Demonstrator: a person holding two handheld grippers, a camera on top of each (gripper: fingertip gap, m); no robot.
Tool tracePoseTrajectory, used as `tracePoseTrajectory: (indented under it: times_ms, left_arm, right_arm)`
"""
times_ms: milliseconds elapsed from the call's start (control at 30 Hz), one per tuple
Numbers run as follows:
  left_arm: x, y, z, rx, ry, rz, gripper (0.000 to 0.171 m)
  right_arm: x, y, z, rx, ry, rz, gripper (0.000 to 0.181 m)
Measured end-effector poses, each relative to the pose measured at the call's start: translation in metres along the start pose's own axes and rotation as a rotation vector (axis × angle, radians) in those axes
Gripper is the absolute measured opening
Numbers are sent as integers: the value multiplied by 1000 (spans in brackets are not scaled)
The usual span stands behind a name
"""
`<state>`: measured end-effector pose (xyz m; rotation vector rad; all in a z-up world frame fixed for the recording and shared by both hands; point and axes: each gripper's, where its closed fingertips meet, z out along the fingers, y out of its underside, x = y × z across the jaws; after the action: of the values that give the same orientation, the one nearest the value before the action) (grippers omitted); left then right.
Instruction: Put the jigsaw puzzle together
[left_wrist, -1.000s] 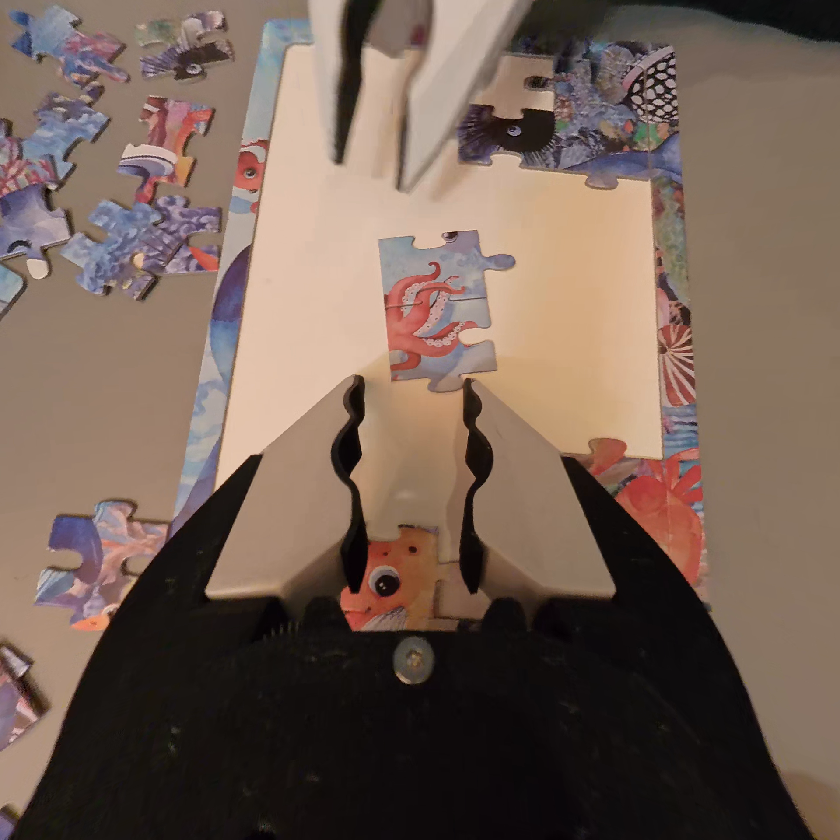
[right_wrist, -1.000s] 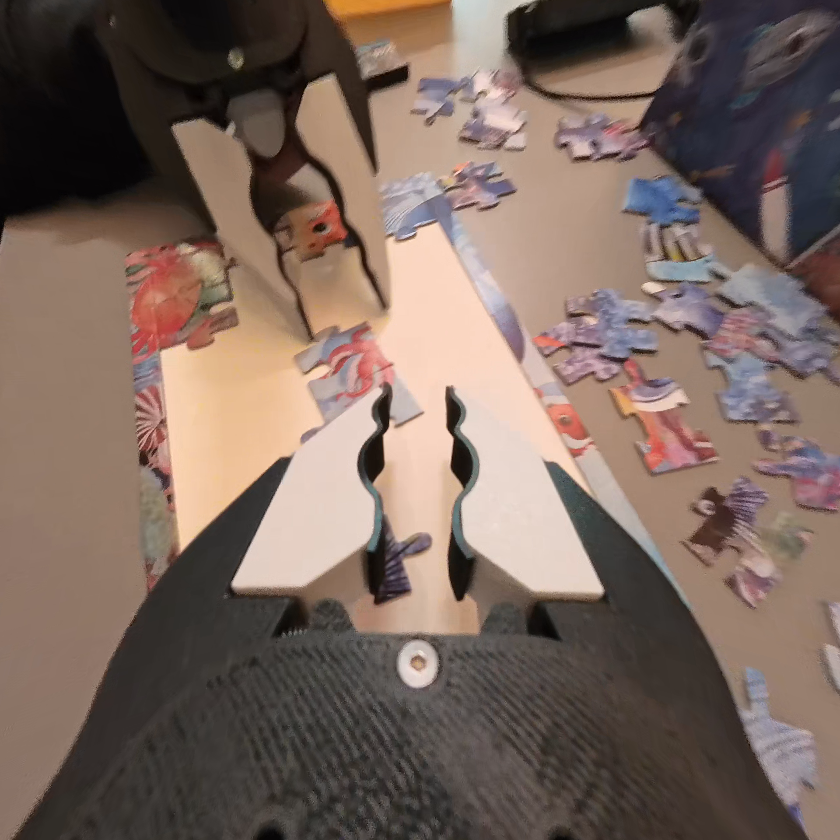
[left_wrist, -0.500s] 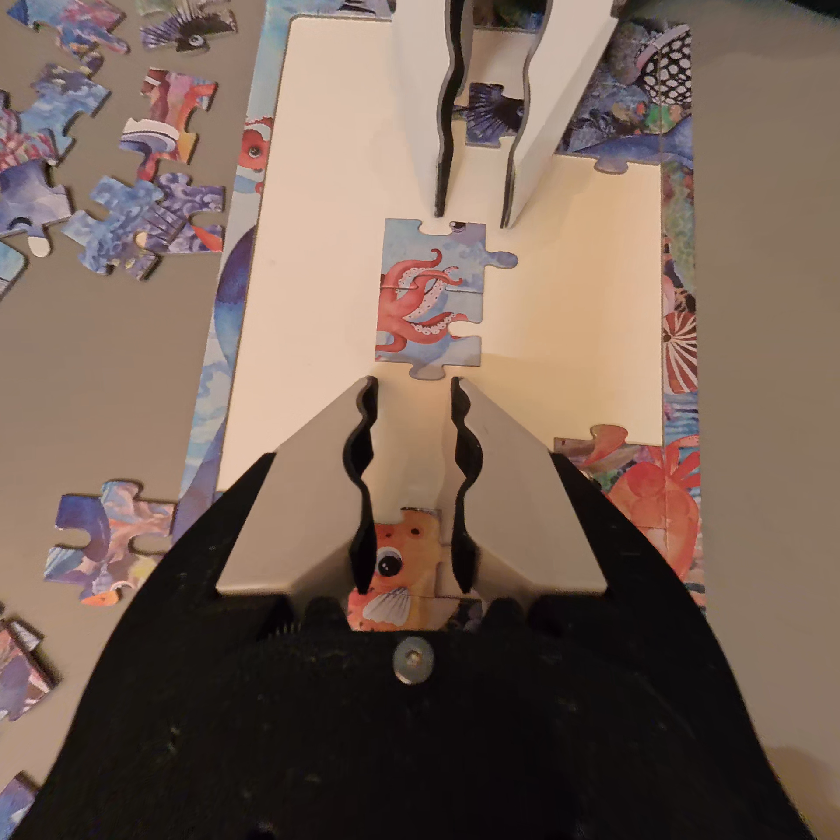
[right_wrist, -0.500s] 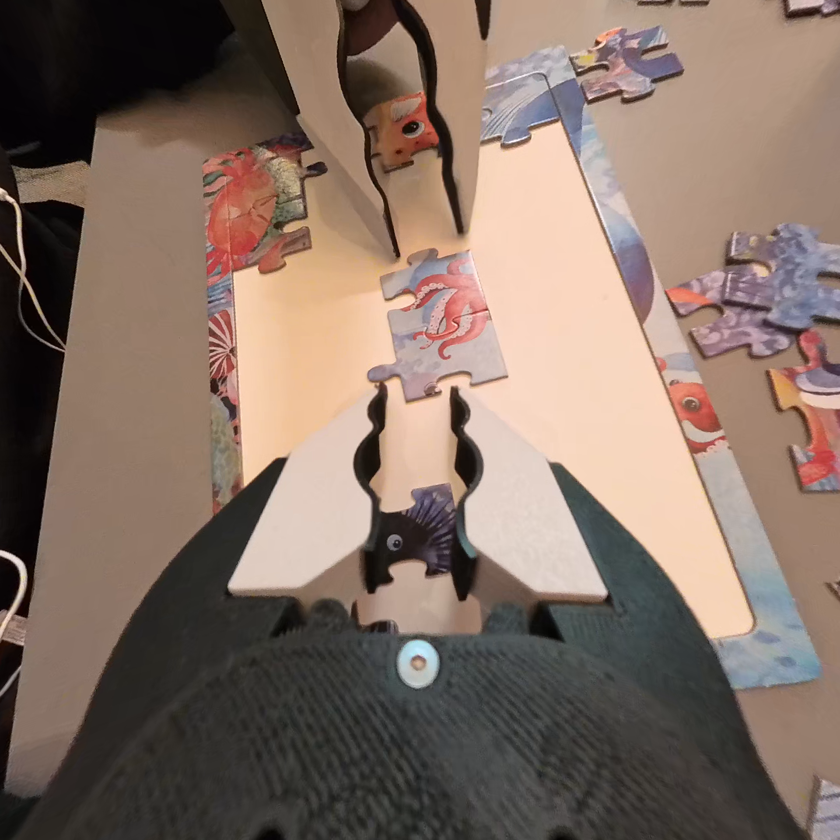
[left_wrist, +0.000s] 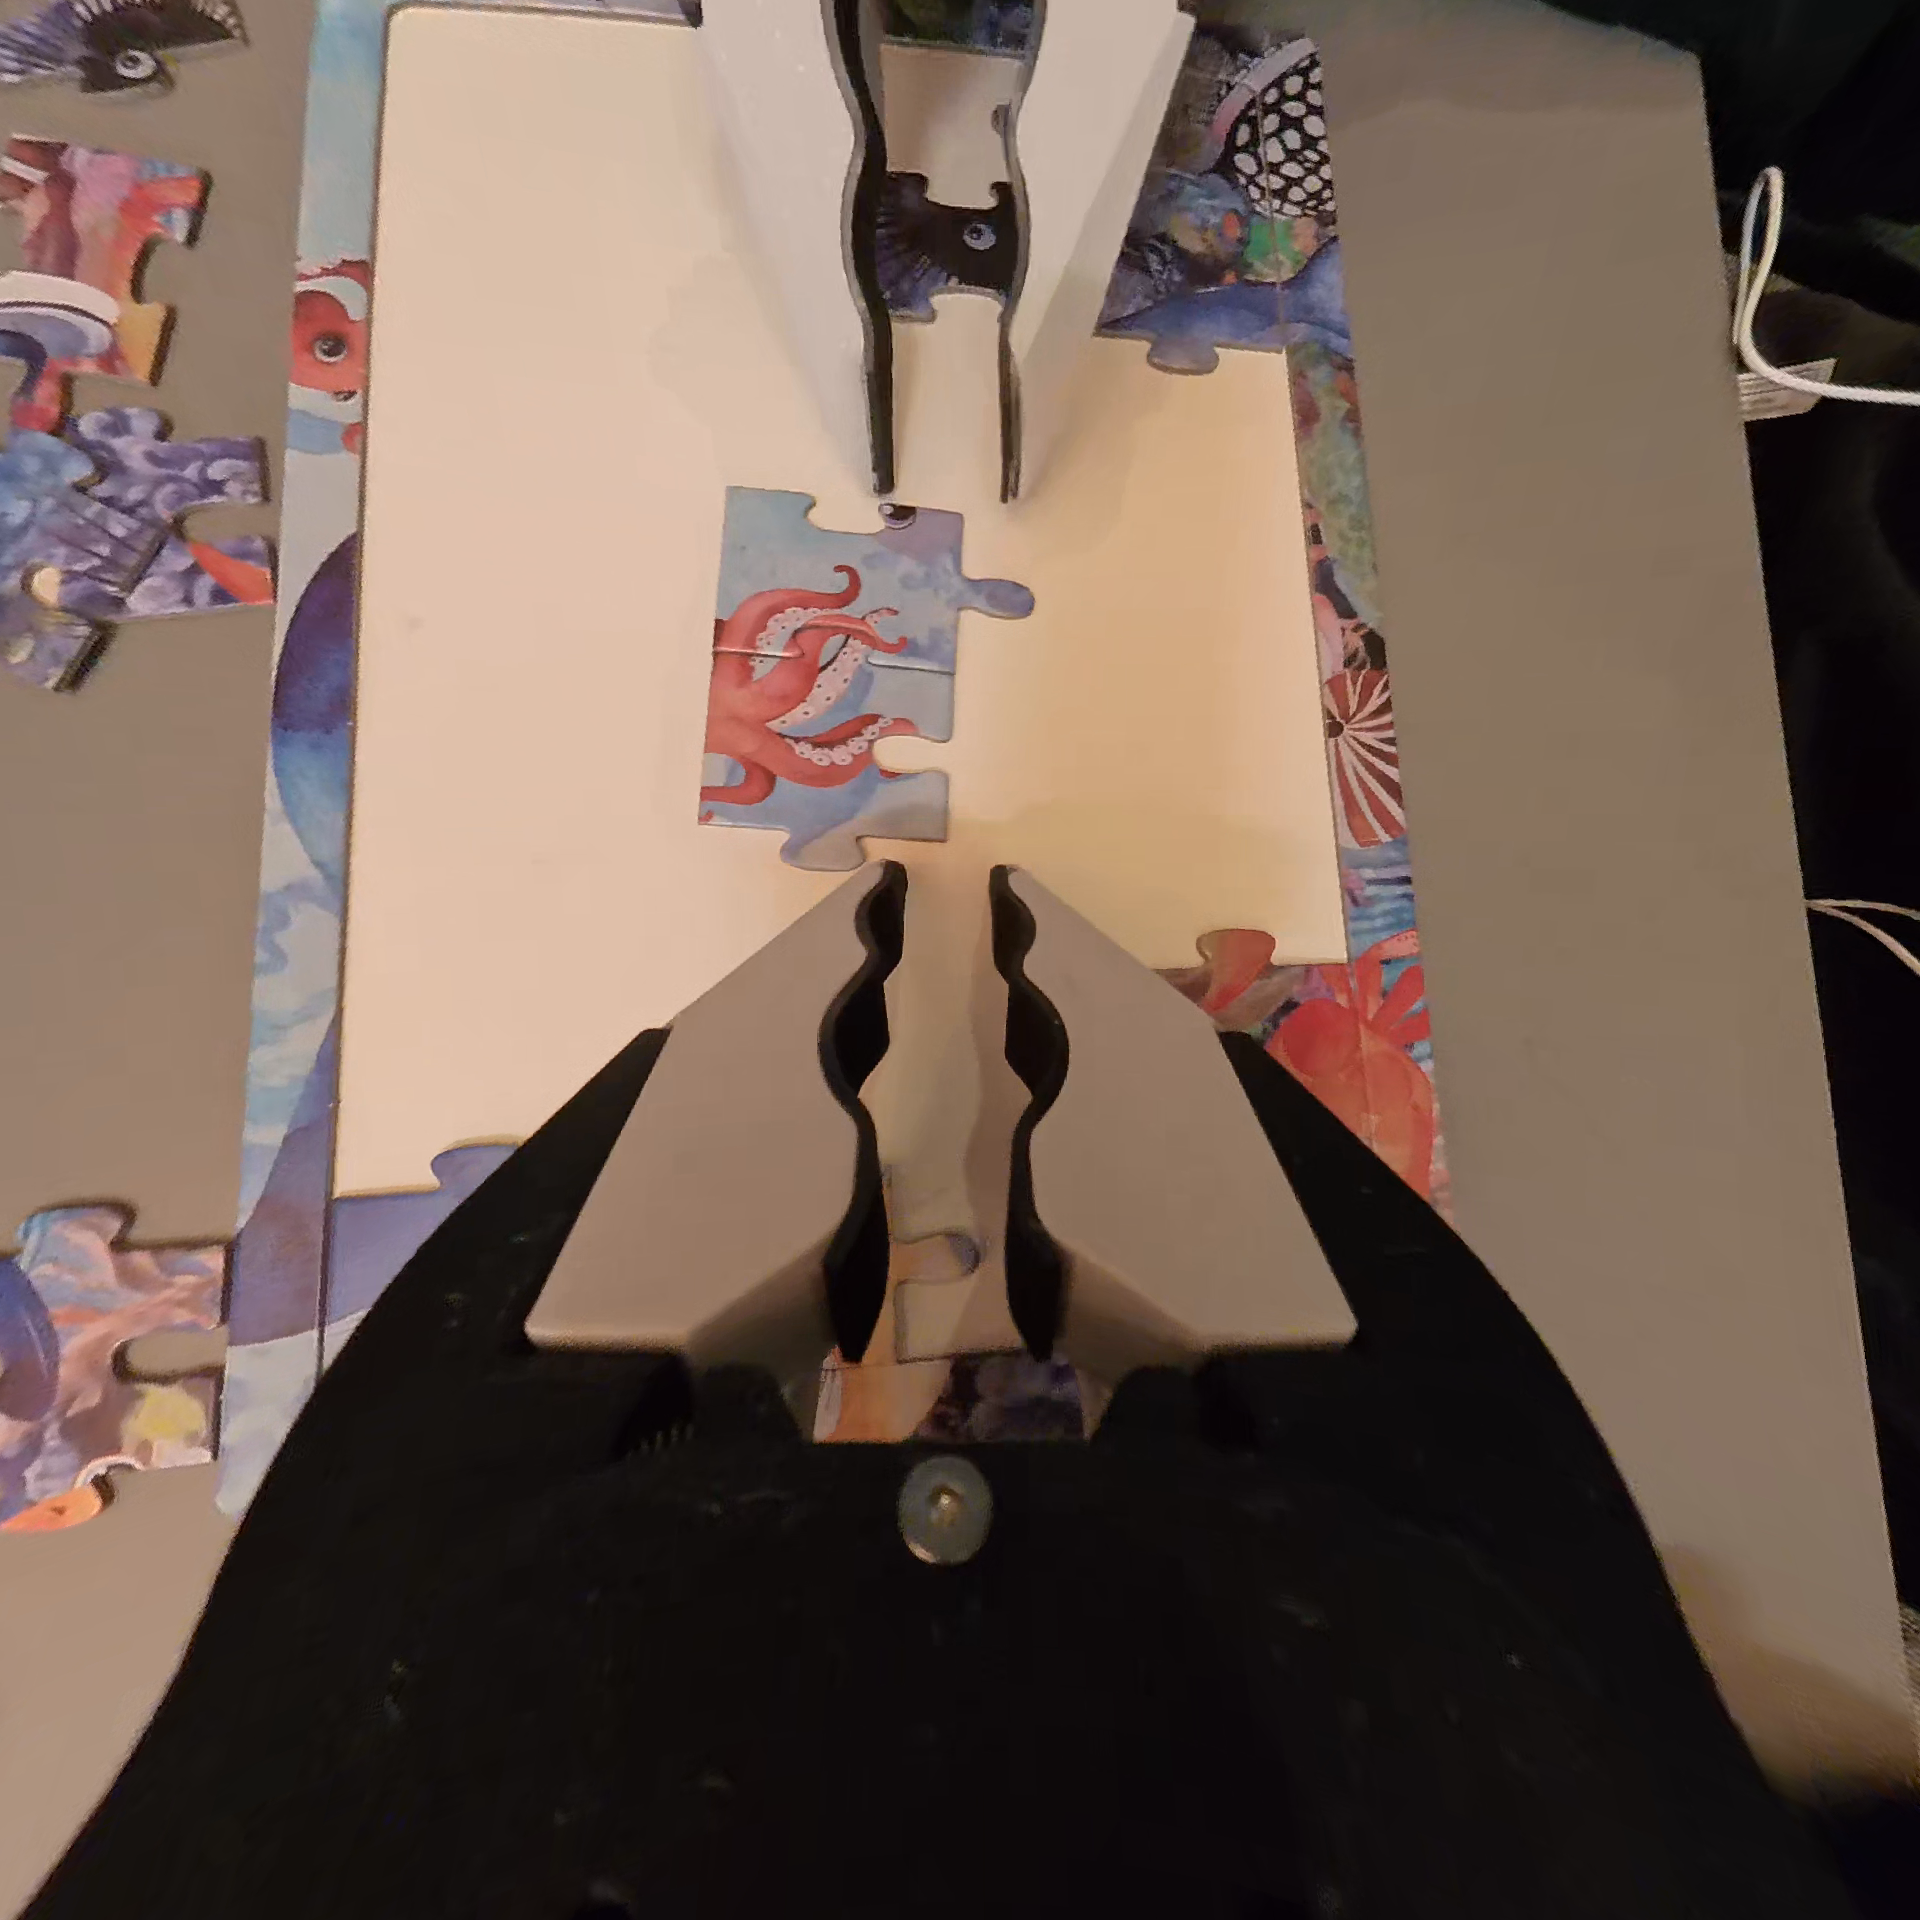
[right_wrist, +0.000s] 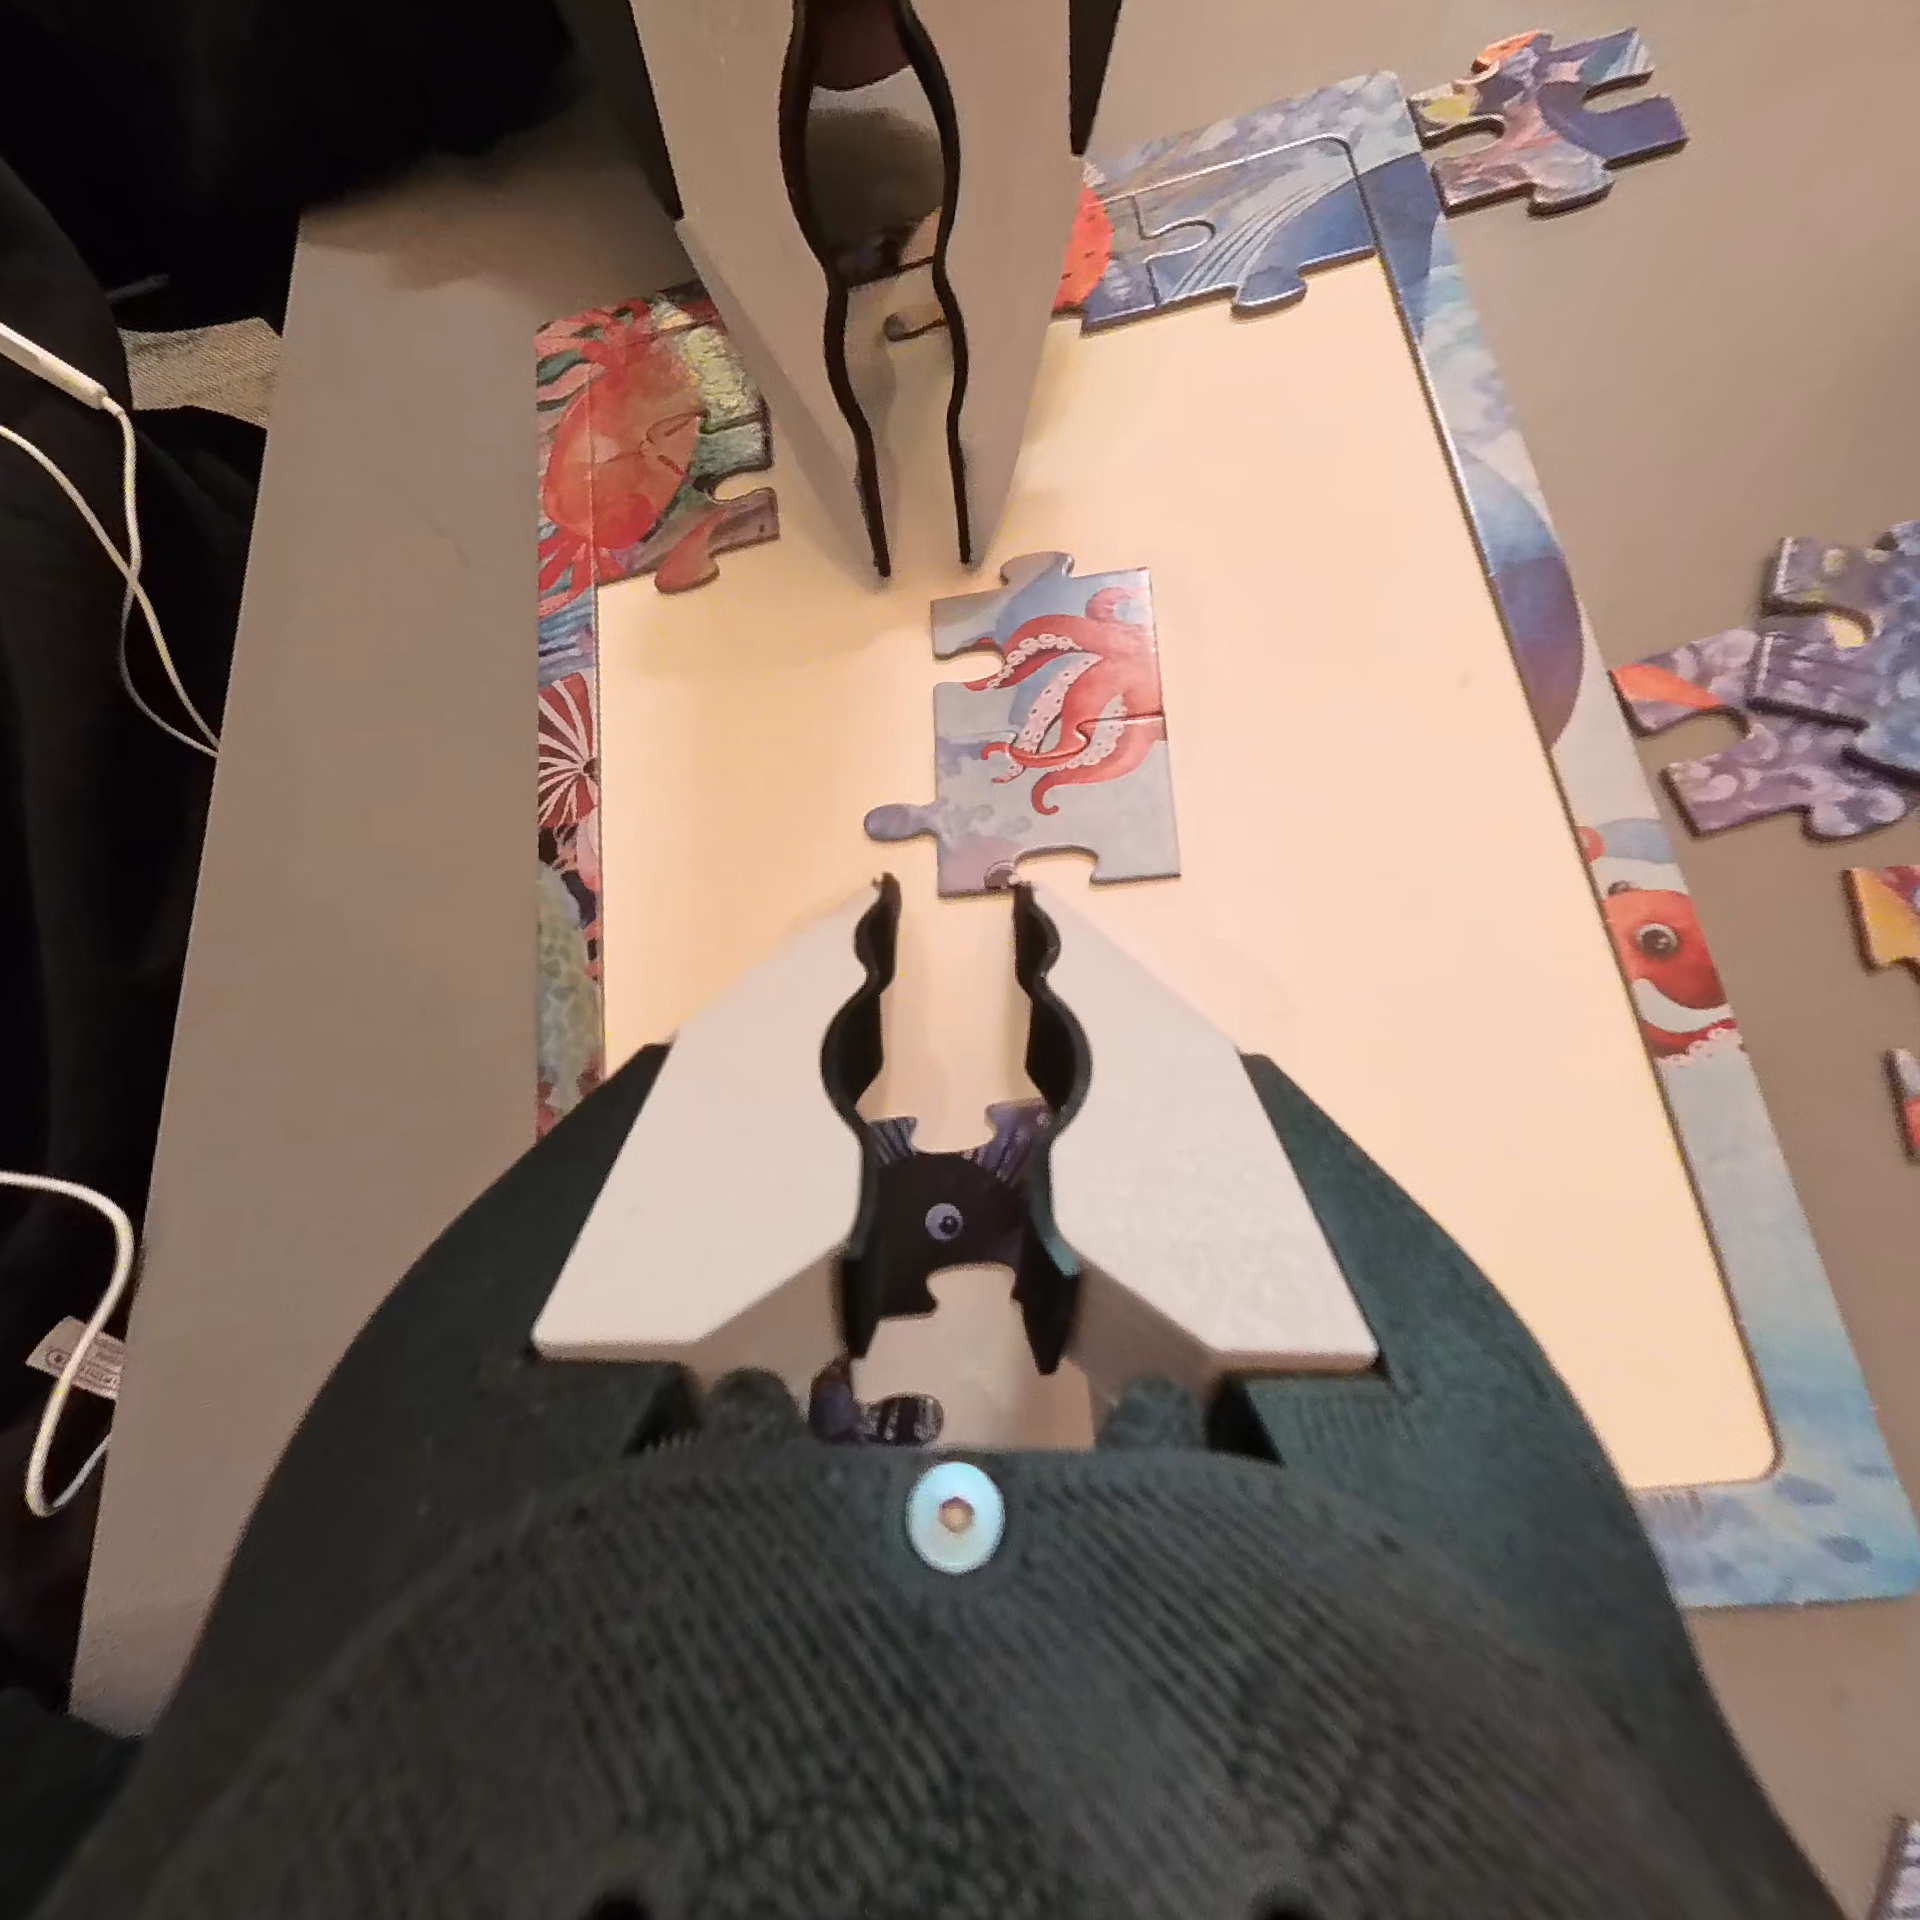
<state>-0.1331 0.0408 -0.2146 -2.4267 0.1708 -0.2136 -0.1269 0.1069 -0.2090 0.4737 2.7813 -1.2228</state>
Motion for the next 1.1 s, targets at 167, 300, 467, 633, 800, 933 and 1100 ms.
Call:
tracePoseTrajectory:
  times_ms: [167, 300, 467, 633, 800, 933, 1100]
  left_arm:
    - [-1, -9, -5, 49, -18, 8, 18]
    - [-13, -13, -9, 79, -77, -15, 33]
    - [-14, -10, -4, 64, -73, -44, 45]
    - [-10, -5, 1, 37, -46, -52, 46]
    - [-10, -5, 2, 33, -43, -52, 45]
    - [-5, -6, 4, 35, -26, -34, 42]
    - [-9, -9, 1, 47, -65, -3, 40]
  right_arm:
    - [5, -5, -5, 31, 33, -9, 22]
    - [35, -18, -21, 114, 222, -5, 20]
    - [52, -35, -44, 239, 348, -1, 20]
    - [58, -41, -52, 284, 409, -16, 18]
    - [62, -38, -51, 267, 438, -18, 17]
    - [65, -39, -55, 279, 449, -5, 17]
    - [67, -39, -58, 285, 463, 4, 17]
